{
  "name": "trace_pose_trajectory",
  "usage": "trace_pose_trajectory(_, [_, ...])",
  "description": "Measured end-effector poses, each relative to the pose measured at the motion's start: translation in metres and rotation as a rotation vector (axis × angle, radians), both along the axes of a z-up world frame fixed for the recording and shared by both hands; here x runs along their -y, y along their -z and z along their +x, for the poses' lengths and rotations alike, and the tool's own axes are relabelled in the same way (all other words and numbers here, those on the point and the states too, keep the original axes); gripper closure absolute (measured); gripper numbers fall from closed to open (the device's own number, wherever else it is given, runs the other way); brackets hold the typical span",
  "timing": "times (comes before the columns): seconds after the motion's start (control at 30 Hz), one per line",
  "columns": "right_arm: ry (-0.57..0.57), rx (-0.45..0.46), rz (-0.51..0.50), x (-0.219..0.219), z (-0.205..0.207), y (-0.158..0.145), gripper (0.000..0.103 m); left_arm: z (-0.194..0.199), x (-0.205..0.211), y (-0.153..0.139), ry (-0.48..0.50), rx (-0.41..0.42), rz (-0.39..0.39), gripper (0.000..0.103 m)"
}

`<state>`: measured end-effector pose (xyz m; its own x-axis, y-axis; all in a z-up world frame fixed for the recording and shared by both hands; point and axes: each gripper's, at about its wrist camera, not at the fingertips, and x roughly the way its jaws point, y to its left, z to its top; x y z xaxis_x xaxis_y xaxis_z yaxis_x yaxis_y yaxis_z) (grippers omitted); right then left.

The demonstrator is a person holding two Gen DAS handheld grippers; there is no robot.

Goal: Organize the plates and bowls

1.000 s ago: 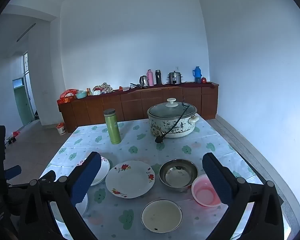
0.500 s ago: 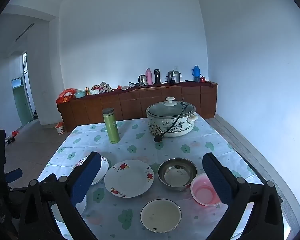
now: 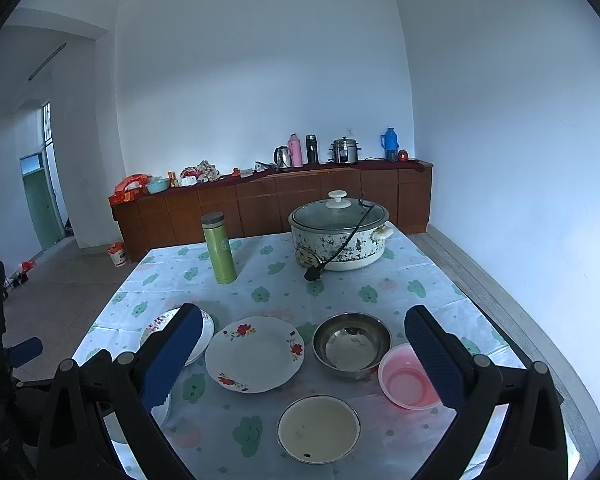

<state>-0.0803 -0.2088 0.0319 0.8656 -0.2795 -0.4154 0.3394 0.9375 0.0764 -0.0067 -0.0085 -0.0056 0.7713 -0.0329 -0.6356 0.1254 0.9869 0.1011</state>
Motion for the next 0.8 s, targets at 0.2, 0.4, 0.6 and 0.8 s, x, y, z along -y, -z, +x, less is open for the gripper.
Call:
trace_pose_trajectory(0.2, [0.002, -0.001, -0.001, -0.0001, 0.0, -0.0007, 0.001, -0.0011, 0.002, 0.0005, 0.004, -0.001, 0.002, 0.0])
trace_pose_trajectory(0.4, [0.0, -0.004, -0.003, -0.0005, -0.0003, -0.003, 0.001, -0.0013, 0.0029, 0.0016, 0.001, -0.006, 0.004, 0.0])
trace_pose_trajectory(0.6, [0.0, -0.006, -0.003, -0.0012, 0.0006, -0.001, 0.001, -0.0015, 0.0025, 0.0021, 0.001, -0.006, 0.003, 0.0])
trace_pose_trajectory(0.8, [0.0, -0.009, -0.002, -0.0011, 0.0015, 0.0006, 0.001, -0.0004, 0.0026, 0.0033, 0.001, -0.009, 0.003, 0.0])
